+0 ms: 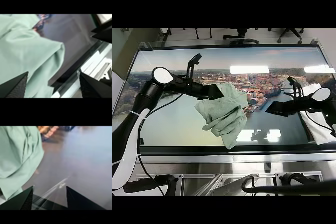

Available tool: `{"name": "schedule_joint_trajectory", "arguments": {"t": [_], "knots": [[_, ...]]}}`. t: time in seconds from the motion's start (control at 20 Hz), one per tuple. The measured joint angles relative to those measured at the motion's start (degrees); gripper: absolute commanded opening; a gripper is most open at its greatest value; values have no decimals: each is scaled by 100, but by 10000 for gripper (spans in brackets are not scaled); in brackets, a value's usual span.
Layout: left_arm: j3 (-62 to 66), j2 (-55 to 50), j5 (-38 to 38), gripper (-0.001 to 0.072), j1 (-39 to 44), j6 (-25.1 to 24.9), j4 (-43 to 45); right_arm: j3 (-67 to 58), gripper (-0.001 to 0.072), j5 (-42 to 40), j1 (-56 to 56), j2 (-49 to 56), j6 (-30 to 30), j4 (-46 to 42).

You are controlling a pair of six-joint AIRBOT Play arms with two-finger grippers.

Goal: Fold the shirts.

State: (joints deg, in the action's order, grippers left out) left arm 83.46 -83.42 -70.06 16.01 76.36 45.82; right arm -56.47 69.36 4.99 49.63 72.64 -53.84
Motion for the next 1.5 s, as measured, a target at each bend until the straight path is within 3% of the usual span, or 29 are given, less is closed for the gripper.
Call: {"name": "schedule_joint_trajectory", "arguments": {"t": [0.15,0.4,0.8,0.95,1.05,1.15,1.2,1.3,1.35,1.5], "knots": [[-363,-39,-348,697,-546,37,146,310,462,-92,-254,140,-186,332],[-1622,-66,-109,697,-1202,-24,201,728,462,-466,-1443,529,-326,800],[-3161,-66,535,696,-973,-599,-26,861,462,-1241,-3040,1467,-188,1185],[-3230,-66,968,515,-789,-708,-195,866,461,-1294,-3165,1685,-461,1657],[-3193,-66,1204,477,-647,-774,-282,866,453,-1401,-3198,1768,-608,1915],[-3176,-66,1322,220,-483,-807,-326,868,203,-1532,-3217,1845,-721,2050],[-3176,-66,1362,216,-396,-839,-328,872,180,-1591,-3222,1886,-785,2081],[-3213,-66,1381,193,-240,-898,-369,874,25,-1637,-3228,1930,-931,2249],[-3237,-66,1386,8,-186,-905,-369,874,25,-1639,-3230,1941,-981,2332],[-3257,-35,1316,9,-114,-968,-369,874,25,-1641,-3226,1893,-1104,2446]]}}
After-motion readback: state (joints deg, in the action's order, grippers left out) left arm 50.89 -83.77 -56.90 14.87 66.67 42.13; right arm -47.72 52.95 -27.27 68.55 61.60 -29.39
